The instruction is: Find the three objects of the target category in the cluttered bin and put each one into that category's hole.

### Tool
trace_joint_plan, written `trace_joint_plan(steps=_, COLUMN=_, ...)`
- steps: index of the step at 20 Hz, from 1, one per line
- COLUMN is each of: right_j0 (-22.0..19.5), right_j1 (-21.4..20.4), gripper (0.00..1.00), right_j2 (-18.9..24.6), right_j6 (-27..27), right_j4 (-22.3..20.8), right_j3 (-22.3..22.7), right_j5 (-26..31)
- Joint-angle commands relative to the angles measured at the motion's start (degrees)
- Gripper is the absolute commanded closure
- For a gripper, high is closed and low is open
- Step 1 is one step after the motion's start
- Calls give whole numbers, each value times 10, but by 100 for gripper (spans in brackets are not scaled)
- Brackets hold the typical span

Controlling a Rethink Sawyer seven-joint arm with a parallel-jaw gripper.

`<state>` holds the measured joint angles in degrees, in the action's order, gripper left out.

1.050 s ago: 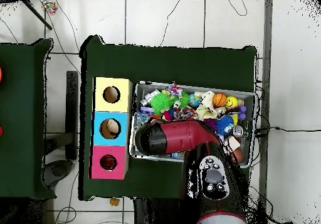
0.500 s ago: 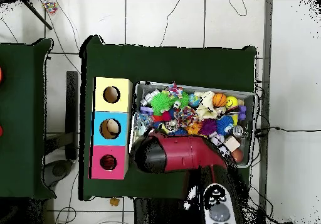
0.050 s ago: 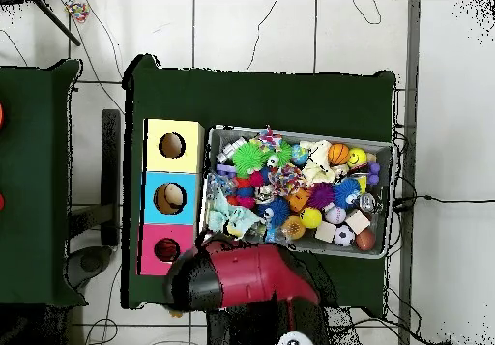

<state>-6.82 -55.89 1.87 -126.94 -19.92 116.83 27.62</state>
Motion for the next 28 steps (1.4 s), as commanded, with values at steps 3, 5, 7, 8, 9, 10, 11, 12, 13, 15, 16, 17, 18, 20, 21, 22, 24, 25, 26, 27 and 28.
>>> trace_joint_plan(steps=3, right_j0=95, right_j1=-16, gripper=100, right_j2=-27, right_j6=-111, right_j4=0, right_j3=100, right_j5=-20)
trace_joint_plan(steps=5, right_j0=124, right_j1=-5, gripper=100, right_j2=-39, right_j6=-129, right_j4=0, right_j3=102, right_j5=-32)
trace_joint_plan(steps=7, right_j0=150, right_j1=3, gripper=100, right_j2=-50, right_j6=-141, right_j4=5, right_j3=103, right_j5=-40)
trace_joint_plan(steps=8, right_j0=158, right_j1=4, gripper=100, right_j2=-51, right_j6=-142, right_j4=12, right_j3=107, right_j5=-44)
trace_joint_plan(steps=9, right_j0=166, right_j1=5, gripper=100, right_j2=-51, right_j6=-142, right_j4=20, right_j3=112, right_j5=-48)
trace_joint_plan(steps=10, right_j0=170, right_j1=4, gripper=100, right_j2=-50, right_j6=-141, right_j4=28, right_j3=118, right_j5=-51)
trace_joint_plan(steps=11, right_j0=172, right_j1=1, gripper=100, right_j2=-48, right_j6=-137, right_j4=35, right_j3=123, right_j5=-53)
trace_joint_plan(steps=12, right_j0=175, right_j1=-2, gripper=100, right_j2=-46, right_j6=-132, right_j4=41, right_j3=128, right_j5=-55)
trace_joint_plan(steps=13, right_j0=175, right_j1=-8, gripper=100, right_j2=-45, right_j6=-126, right_j4=45, right_j3=135, right_j5=-55)
trace_joint_plan(steps=15, right_j0=170, right_j1=-16, gripper=100, right_j2=-37, right_j6=-113, right_j4=57, right_j3=146, right_j5=-59)
trace_joint_plan(steps=16, right_j0=170, right_j1=-20, gripper=100, right_j2=-36, right_j6=-111, right_j4=62, right_j3=151, right_j5=-57)
trace_joint_plan(steps=17, right_j0=173, right_j1=-27, gripper=100, right_j2=-39, right_j6=-109, right_j4=63, right_j3=157, right_j5=-54)
trace_joint_plan(steps=18, right_j0=178, right_j1=-34, gripper=100, right_j2=-45, right_j6=-109, right_j4=64, right_j3=159, right_j5=-45)
trace_joint_plan(steps=20, right_j0=189, right_j1=-49, gripper=100, right_j2=-60, right_j6=-112, right_j4=63, right_j3=162, right_j5=-26)
trace_joint_plan(steps=21, right_j0=191, right_j1=-61, gripper=100, right_j2=-67, right_j6=-108, right_j4=63, right_j3=161, right_j5=-12)
trace_joint_plan(steps=22, right_j0=191, right_j1=-76, gripper=100, right_j2=-72, right_j6=-103, right_j4=65, right_j3=161, right_j5=4)
trace_joint_plan(steps=24, right_j0=188, right_j1=-110, gripper=100, right_j2=-75, right_j6=-86, right_j4=75, right_j3=164, right_j5=37)
trace_joint_plan(steps=25, right_j0=184, right_j1=-122, gripper=100, right_j2=-74, right_j6=-77, right_j4=81, right_j3=164, right_j5=50)
trace_joint_plan(steps=26, right_j0=181, right_j1=-134, gripper=100, right_j2=-73, right_j6=-69, right_j4=87, right_j3=164, right_j5=63)
trace_joint_plan(steps=27, right_j0=181, right_j1=-141, gripper=100, right_j2=-74, right_j6=-63, right_j4=89, right_j3=161, right_j5=77)
trace_joint_plan(steps=28, right_j0=181, right_j1=-143, gripper=100, right_j2=-76, right_j6=-60, right_j4=88, right_j3=157, right_j5=85)
